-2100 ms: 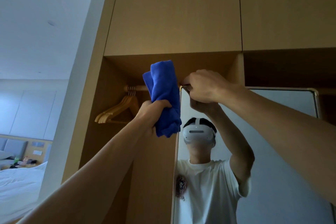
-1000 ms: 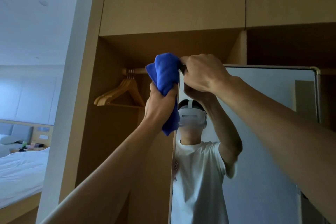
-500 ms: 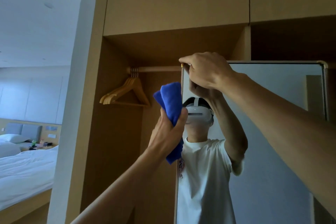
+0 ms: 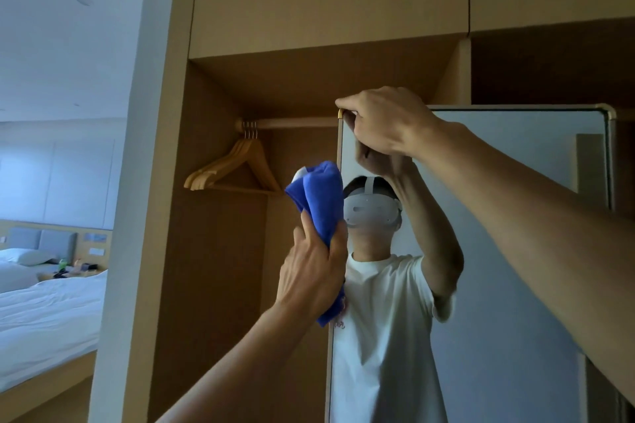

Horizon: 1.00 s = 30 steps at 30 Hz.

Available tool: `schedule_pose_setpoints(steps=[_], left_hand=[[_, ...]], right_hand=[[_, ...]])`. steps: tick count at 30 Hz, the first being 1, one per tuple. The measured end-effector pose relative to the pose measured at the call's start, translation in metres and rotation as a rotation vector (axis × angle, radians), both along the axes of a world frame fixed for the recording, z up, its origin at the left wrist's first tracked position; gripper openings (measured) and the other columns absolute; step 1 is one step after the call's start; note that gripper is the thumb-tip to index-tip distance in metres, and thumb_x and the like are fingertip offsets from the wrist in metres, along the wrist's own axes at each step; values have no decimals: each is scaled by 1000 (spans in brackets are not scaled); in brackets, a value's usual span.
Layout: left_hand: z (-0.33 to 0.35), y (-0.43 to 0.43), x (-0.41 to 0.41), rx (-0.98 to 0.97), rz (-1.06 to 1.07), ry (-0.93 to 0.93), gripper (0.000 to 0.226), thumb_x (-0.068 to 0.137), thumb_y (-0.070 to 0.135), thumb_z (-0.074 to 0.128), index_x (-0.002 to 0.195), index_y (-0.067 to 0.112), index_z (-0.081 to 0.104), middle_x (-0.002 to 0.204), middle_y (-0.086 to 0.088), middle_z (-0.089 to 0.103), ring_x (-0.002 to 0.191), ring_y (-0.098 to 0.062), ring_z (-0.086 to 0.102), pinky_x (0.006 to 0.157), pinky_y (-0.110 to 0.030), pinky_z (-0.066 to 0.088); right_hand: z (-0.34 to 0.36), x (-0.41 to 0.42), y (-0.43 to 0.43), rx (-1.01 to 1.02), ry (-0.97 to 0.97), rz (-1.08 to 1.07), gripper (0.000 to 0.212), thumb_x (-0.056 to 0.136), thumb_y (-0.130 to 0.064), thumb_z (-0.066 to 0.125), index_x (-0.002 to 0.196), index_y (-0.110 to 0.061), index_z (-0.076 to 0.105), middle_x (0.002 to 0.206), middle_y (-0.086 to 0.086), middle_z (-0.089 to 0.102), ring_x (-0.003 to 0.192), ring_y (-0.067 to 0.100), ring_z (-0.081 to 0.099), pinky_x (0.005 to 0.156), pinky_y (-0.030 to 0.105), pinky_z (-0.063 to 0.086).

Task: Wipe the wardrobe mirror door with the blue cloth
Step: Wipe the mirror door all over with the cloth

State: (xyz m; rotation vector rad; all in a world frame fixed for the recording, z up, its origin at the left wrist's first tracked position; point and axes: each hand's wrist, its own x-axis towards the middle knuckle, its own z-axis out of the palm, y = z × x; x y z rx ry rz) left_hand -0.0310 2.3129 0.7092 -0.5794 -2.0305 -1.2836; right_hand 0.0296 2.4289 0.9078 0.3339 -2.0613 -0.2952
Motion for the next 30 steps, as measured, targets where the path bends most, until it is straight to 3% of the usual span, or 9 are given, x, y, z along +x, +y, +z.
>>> schedule_pose_setpoints(steps=[3,8,10,13,16,19,23,30], left_hand=[[-27,-1,4,-28,19,-5,27,101,64,33,118,45,22,104,-2,58,80,-24,68,76,-53,59],[23,-5,-3,-50,58,15,64,95,72,29,146,34,19,116,-6,53,91,-31,66,83,-56,57],[52,-4,-3,-41,69,25,67,99,68,31,151,28,17,119,-9,53,95,-34,65,87,-57,55],[63,-2,-3,-12,90,21,70,96,71,30,149,26,21,119,-11,54,95,-35,66,88,-57,55],[21,4,-4,-23,122,38,78,84,82,20,142,31,24,111,-5,54,89,-30,67,80,-54,58],[-35,11,3,-56,158,27,62,93,74,25,134,29,29,103,0,51,85,-21,64,77,-46,59],[-78,7,13,-90,165,-28,63,91,71,21,135,27,32,102,4,49,87,-14,60,77,-38,56],[-11,1,-7,-43,143,42,85,78,85,16,141,29,25,103,-4,55,83,-27,67,76,-52,60]], right_hand=[[-6,-6,-1,0,-13,0,45,101,-13,39,144,-19,53,139,8,62,125,31,58,102,46,46],[-10,-8,1,8,-17,21,55,101,-12,41,154,-25,37,149,5,51,136,28,47,107,45,42],[-12,-9,2,18,-25,31,56,101,-13,43,155,-27,36,150,4,50,136,28,47,107,45,42],[-13,-9,4,30,-26,44,59,100,-11,46,155,-27,35,151,2,49,135,27,47,109,44,42],[-14,-9,9,44,-19,44,60,99,-9,45,155,-28,36,149,0,50,134,26,48,109,43,42],[-9,-7,11,51,-19,15,58,99,-9,44,154,-27,38,150,2,50,136,27,46,112,45,39],[-12,-9,7,22,-10,24,55,100,-8,42,152,-24,41,149,4,51,137,28,44,111,45,38],[-15,-12,2,29,18,20,56,99,-8,41,153,-23,41,147,5,52,135,28,43,109,43,36]])
